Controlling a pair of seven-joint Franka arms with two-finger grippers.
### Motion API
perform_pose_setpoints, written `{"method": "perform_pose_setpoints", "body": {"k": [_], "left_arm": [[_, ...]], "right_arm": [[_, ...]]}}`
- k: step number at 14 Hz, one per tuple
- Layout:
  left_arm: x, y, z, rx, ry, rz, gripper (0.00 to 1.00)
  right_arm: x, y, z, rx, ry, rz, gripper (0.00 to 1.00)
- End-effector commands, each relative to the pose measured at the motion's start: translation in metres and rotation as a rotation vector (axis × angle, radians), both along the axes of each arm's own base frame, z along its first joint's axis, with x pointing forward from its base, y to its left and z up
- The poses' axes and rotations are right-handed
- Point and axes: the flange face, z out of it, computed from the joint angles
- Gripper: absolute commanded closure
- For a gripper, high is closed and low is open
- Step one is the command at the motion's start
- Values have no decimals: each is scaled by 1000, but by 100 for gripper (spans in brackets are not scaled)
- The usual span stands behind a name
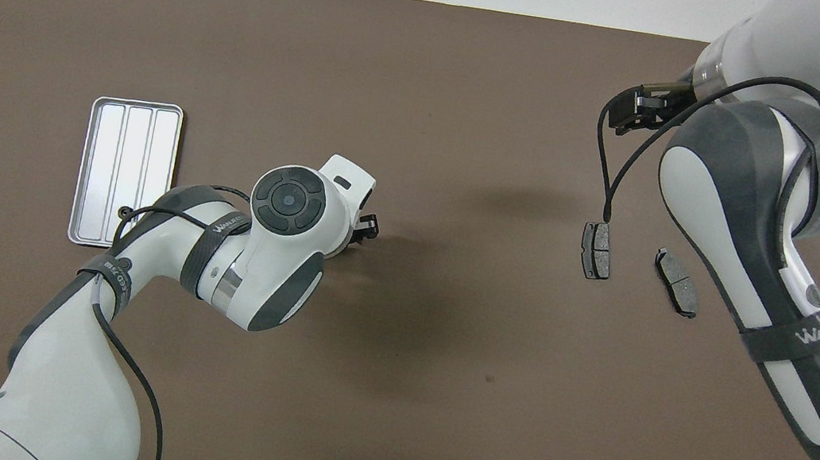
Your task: Pick bearing gear from pile to tray
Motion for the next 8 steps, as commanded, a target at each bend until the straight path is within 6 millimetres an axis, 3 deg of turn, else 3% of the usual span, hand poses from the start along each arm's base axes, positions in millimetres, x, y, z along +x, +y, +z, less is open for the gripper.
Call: {"method": "perform_pose_setpoints", "body": {"k": [1,2,4,6,8], "left_arm": [[-2,5,0,16,8,3,95],[3,11,6,18,10,4,96],[25,55,44,9,-13,-8,96],[47,126,76,20,9,-70,96],[69,195,80,19,6,-147,96]], "right_arm": [[-22,-23,17,7,4,47,0],[-27,-31,25,8,-1,51,0],[-40,-43,36,-6,-9,61,0],[-51,-51,49,-18,-22,54,0],[-64,-60,60,-39,-27,51,0]]}}
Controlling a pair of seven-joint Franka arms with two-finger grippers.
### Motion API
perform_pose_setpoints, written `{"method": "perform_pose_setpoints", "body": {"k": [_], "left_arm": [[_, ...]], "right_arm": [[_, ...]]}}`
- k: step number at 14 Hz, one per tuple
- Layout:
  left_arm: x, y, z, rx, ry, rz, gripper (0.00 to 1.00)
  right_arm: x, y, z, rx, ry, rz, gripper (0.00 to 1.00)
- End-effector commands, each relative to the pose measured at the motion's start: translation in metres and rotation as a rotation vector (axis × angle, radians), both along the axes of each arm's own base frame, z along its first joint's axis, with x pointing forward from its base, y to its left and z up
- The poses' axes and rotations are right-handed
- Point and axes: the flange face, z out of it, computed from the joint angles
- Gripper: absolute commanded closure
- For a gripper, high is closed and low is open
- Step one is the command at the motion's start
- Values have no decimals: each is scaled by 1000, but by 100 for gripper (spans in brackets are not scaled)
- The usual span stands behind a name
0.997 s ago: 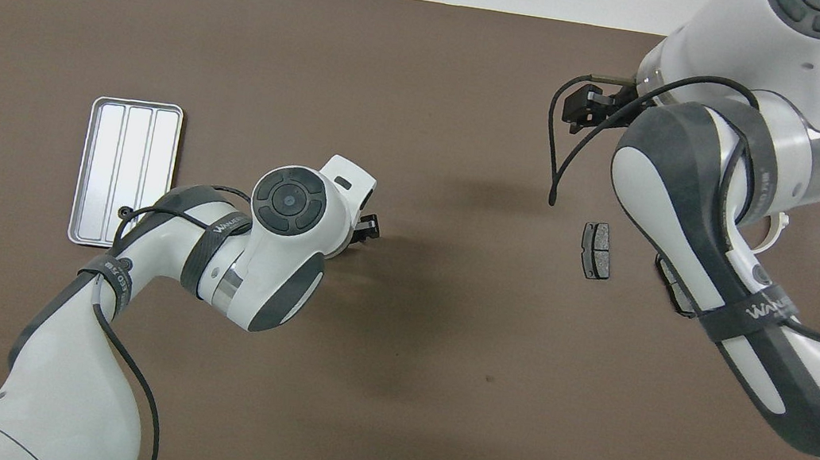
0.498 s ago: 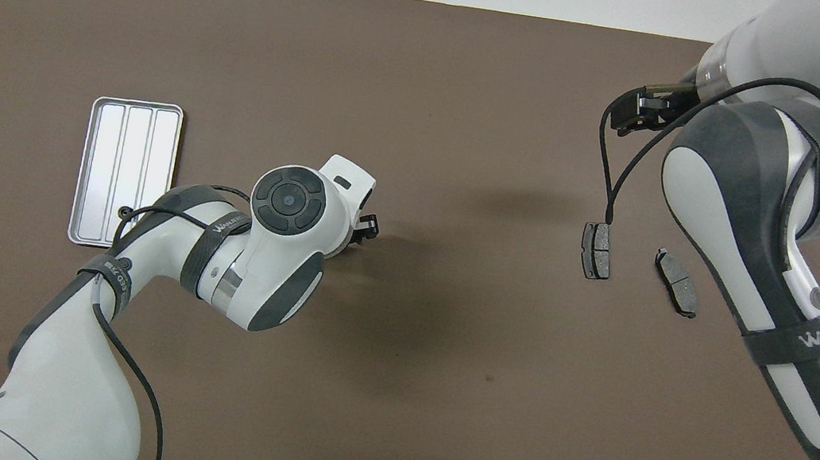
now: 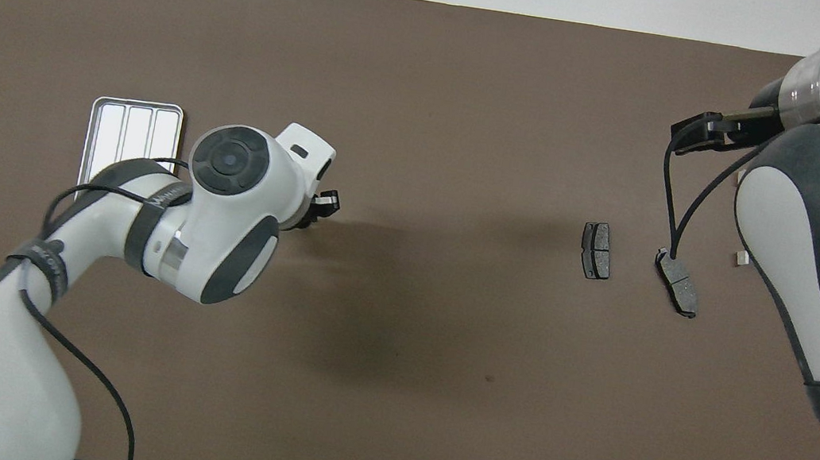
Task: Pick bearing gear from pile to tray
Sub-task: 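Lower the ring into the tray with the left gripper and release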
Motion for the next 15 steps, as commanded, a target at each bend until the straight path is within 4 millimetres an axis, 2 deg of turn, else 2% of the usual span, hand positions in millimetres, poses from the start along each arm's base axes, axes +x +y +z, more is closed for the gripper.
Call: {"method": "perform_pose_setpoints", "body": {"k": [1,2,4,6,8,10,12,15], "left_arm": [[16,84,9,6,-2,-111,96],[21,110,9,6,-10,-149,96],[30,145,3,8,-43,-186,96],[42,158,-21,12,-67,-194,96],[49,173,-44,17,-89,-212,96],[54,181,-45,19,-98,-204,97],[53,181,-52,19,-86,-204,97],[51,182,-59,18,-74,-204,96]], "right_arm": [[-26,-13,11,0,4,26,0],[-31,-18,20,-2,-8,35,0],[-45,-25,39,-4,-10,24,0],[-62,-30,60,1,-7,12,0],[-76,-31,71,42,20,-2,0],[-84,-38,69,46,67,-19,0],[-91,-39,64,45,99,-26,0],[-98,-41,67,45,121,-40,0]]}}
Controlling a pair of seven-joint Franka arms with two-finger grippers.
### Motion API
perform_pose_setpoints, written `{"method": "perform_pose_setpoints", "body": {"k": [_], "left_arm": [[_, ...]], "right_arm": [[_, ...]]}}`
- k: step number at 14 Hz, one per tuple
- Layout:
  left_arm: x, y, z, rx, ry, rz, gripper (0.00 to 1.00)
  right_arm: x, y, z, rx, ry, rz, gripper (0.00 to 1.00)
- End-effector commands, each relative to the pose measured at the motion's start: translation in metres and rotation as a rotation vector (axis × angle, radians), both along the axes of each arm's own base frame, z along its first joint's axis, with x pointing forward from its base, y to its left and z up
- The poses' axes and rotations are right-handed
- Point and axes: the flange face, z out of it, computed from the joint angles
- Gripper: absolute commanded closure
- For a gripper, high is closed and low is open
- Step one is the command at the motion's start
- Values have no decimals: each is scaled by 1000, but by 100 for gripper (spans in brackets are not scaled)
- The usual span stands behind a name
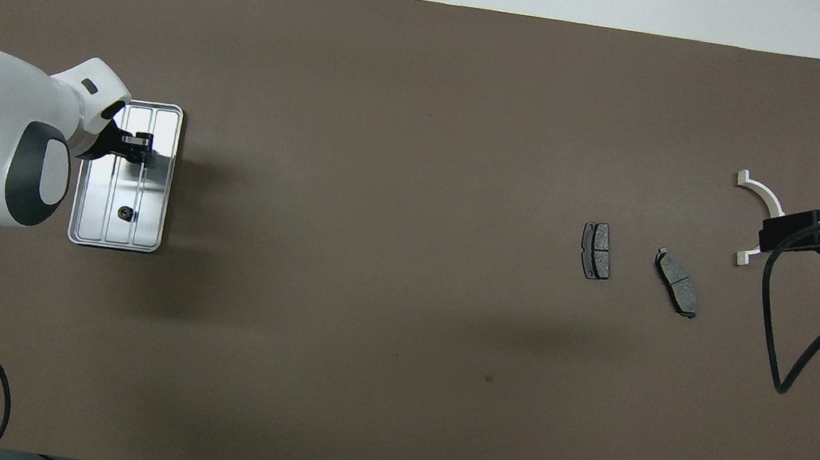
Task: Pick bearing gear from pile to tray
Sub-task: 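Lower the ring into the tray with the left gripper and release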
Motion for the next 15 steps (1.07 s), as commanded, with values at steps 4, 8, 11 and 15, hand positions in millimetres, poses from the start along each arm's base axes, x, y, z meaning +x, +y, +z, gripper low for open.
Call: {"method": "perform_pose_setpoints", "body": {"k": [4,8,11,15], "left_arm": [[-2,8,-8,5,13,-5,94],[0,10,-4,5,16,-2,20],[-3,11,48,2,18,3,0],[-40,23,146,-2,76,22,0]], "right_arm": [[-15,-3,3,23,30,-9,0],[-11,-3,-4,22,42,-13,0],[-11,-1,-6,22,48,-10,0],[-10,-2,-4,19,40,-13,0]]}}
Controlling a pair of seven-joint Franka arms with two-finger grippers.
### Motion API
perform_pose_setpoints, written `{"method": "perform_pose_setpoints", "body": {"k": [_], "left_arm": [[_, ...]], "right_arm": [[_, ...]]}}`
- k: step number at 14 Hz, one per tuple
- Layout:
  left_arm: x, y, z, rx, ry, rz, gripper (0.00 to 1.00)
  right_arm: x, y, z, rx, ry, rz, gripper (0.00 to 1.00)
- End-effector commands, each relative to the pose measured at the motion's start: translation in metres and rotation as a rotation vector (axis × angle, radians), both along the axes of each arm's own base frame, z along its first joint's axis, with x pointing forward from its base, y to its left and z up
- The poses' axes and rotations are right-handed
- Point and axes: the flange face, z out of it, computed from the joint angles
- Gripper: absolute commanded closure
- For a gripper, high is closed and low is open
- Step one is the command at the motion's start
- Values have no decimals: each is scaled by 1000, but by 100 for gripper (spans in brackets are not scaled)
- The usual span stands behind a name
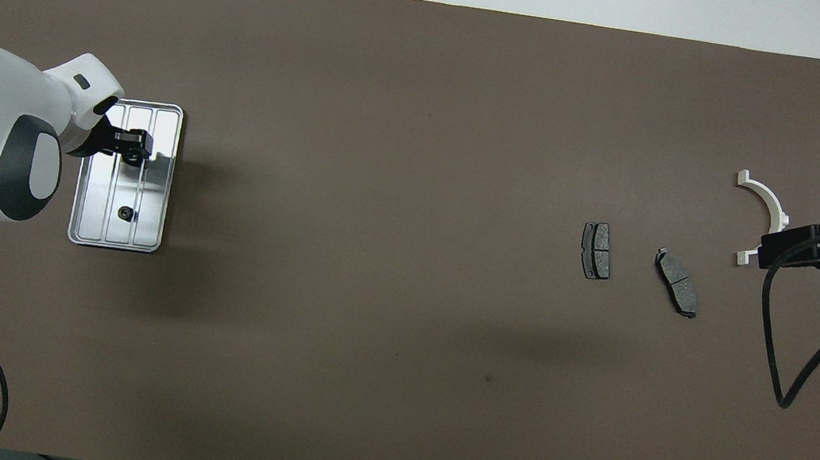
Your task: Pick bearing gear from pile to tray
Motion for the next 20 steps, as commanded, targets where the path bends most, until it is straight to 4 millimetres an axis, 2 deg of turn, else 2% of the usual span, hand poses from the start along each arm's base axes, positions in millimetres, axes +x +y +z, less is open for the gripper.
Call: {"method": "perform_pose_setpoints", "body": {"k": [1,3,5,6,10,12,13,15,16,20], "left_arm": [[-38,6,73,2,45,-3,0],[-52,5,115,-1,57,-7,0],[-66,6,140,-2,57,-5,0],[-72,6,146,-2,60,1,0],[-77,-5,144,-1,82,-14,0],[-69,-5,136,-1,74,-6,0],[-57,-4,122,-2,103,-4,0],[-33,-8,164,-5,76,-11,0],[-30,-9,171,-5,84,-13,0],[-33,-9,175,-7,76,-13,0]], "right_arm": [[-2,-1,0,21,-5,-9,0],[-3,0,1,22,-7,-9,0],[-3,-2,2,22,-10,-12,0],[-3,-2,2,22,-10,-11,0],[-3,-10,2,22,-9,-25,0],[-3,-10,2,22,-9,-25,0],[-3,-10,2,22,-9,-25,0],[-3,-9,3,22,-10,-23,0],[-4,-8,3,22,-12,-21,0],[-5,-5,3,22,-2,-15,0]]}}
